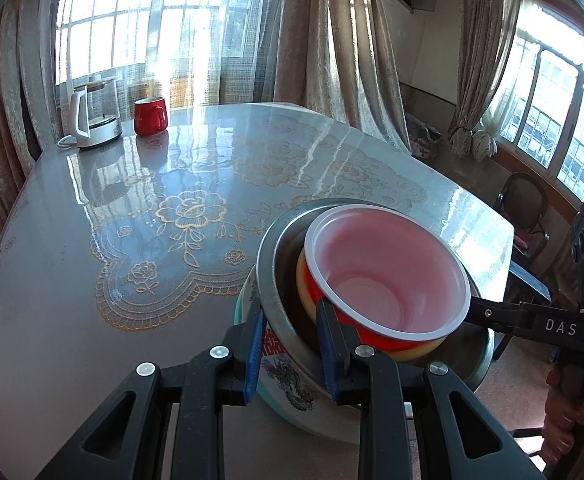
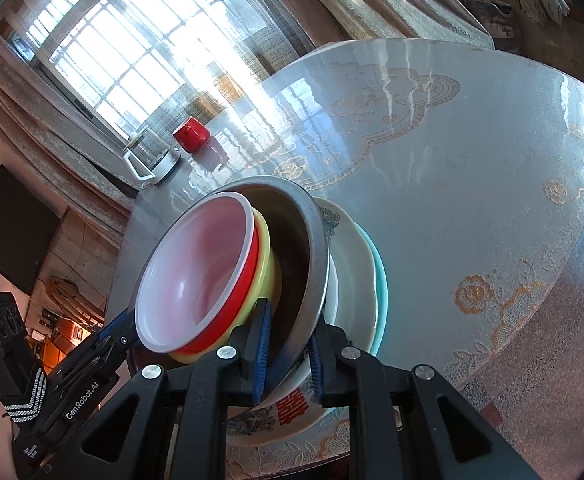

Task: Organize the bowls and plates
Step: 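Carry the steel bowl over the plate stack and lower it onto the plates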

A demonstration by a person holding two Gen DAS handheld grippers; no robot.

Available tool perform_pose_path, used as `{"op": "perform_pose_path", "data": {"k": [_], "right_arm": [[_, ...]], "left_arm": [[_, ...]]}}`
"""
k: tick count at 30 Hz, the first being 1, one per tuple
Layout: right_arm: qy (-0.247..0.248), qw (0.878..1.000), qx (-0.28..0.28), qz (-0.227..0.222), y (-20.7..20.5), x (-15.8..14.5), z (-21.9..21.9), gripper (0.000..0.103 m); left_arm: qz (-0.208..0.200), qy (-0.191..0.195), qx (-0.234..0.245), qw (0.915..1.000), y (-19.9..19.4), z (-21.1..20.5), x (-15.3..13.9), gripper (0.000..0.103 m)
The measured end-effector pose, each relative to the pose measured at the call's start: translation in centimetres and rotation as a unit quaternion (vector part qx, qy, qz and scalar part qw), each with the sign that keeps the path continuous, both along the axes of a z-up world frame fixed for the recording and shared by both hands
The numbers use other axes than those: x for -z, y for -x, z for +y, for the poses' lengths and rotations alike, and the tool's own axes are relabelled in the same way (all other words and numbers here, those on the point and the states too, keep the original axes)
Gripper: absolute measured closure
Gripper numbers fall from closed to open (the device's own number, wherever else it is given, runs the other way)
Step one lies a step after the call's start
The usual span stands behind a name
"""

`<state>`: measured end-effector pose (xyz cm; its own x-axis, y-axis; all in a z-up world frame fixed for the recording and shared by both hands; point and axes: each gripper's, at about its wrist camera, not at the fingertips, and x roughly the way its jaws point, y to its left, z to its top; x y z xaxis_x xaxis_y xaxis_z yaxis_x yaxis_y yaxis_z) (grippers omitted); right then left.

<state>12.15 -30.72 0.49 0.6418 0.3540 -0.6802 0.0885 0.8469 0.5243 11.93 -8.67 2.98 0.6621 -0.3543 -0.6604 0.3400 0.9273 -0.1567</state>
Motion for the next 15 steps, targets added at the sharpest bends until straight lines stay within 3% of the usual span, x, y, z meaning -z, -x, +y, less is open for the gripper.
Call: {"op": "perform_pose_path", "data": {"k": [15], "right_arm": [[0.001, 1.0, 0.001, 0.007, -0.43, 0.47, 0.34, 0.084]], "left_arm": [[0.006, -0.002, -0.003, 1.0, -0.11, -0.03, 0.46, 0.077]]}}
